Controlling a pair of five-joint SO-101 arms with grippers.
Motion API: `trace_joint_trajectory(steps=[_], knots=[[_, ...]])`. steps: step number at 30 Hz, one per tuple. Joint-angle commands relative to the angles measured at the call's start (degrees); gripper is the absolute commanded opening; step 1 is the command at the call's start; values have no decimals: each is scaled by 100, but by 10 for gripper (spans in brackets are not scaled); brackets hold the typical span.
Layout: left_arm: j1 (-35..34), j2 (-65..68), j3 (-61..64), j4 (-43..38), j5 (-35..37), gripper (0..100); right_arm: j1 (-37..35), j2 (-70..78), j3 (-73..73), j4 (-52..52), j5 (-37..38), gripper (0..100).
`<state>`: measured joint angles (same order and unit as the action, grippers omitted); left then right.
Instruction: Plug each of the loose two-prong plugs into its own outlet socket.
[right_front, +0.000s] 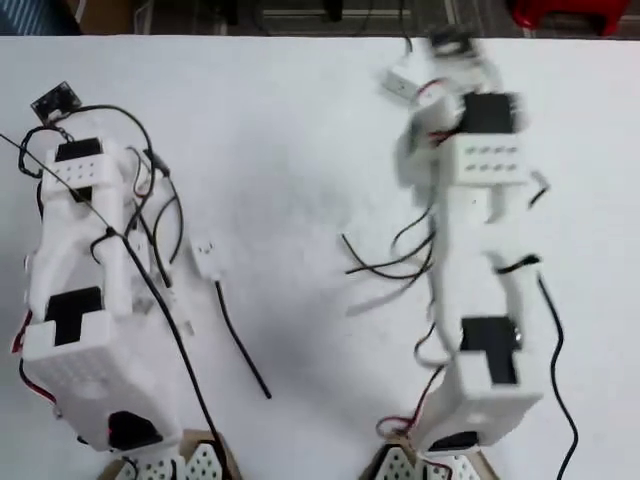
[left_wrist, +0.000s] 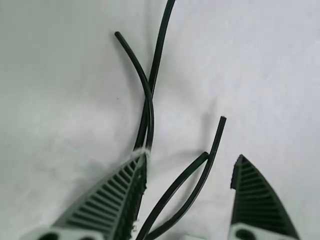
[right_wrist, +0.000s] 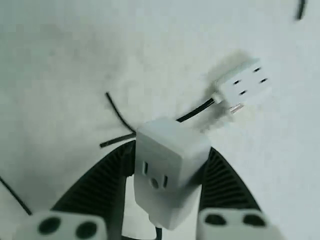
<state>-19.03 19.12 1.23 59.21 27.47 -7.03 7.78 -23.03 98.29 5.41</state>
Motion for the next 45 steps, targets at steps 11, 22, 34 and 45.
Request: trace_joint_trajectory(steps=[11, 22, 34, 45], knots=[[-4, -40, -26, -79, 44, 276, -2088, -523, 4835, -3029, 1152, 75], [-4, -40, -35, -79, 44, 276, -2413, -646, 5662, -3459, 1160, 301], [-4, -40, -35, -79, 35, 276, -1235, -1367, 4220, -1780, 2013, 301], [-4, -40, -35, -79, 35, 276, -1420, -286, 4949, -2615, 1969, 301]])
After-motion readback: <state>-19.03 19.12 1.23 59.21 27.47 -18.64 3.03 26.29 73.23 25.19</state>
